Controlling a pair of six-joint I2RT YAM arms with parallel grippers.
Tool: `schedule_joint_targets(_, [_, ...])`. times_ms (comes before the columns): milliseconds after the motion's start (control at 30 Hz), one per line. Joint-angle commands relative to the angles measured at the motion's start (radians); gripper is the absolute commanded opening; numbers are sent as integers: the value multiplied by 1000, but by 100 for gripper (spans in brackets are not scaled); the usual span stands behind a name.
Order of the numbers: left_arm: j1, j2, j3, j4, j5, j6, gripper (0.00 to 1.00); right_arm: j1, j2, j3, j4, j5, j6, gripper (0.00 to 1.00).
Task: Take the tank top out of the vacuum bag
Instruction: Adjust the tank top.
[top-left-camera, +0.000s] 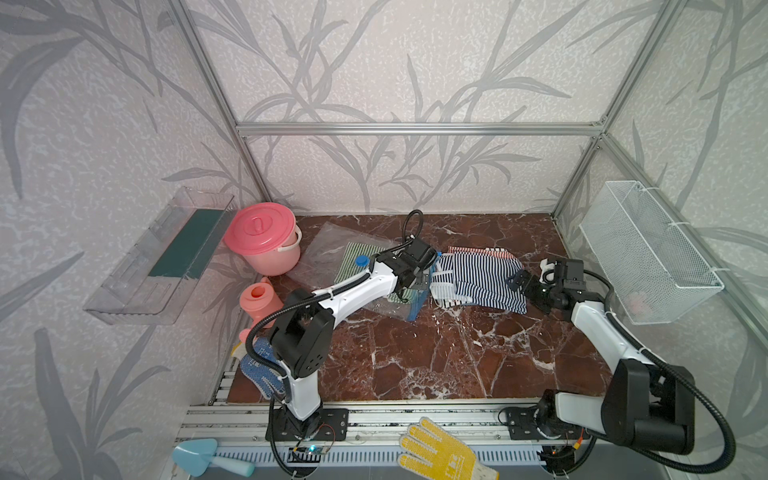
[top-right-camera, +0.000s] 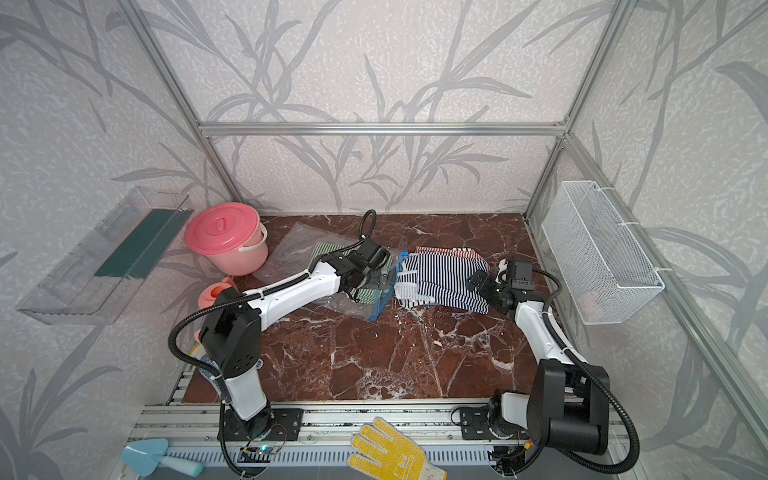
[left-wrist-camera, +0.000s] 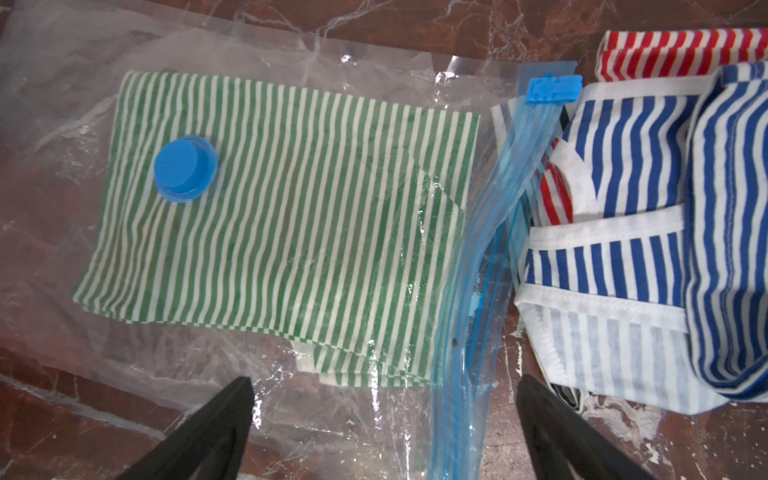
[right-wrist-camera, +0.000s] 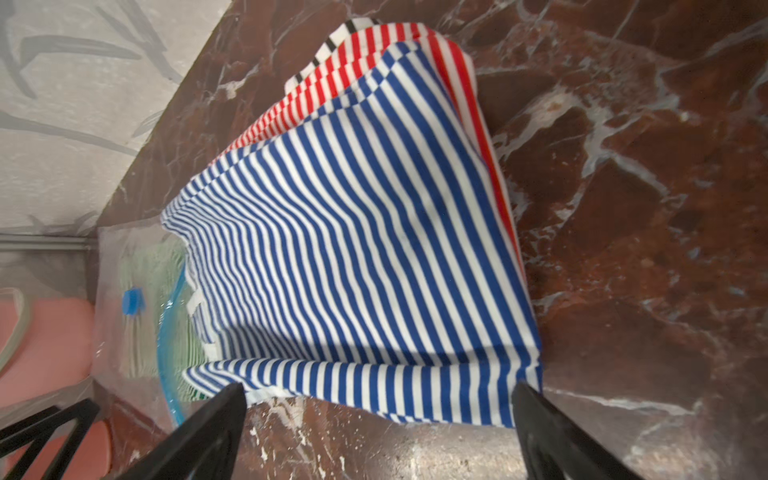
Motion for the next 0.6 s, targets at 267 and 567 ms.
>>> schedule_joint_targets(267, [14,72,8,49,47,26,99,-10,-153,-85,41,-64,-6,99])
schedule_joint_targets(567, [17,125,33,43,58,20,92,-58,-184,-80,-1,-23,-49,99])
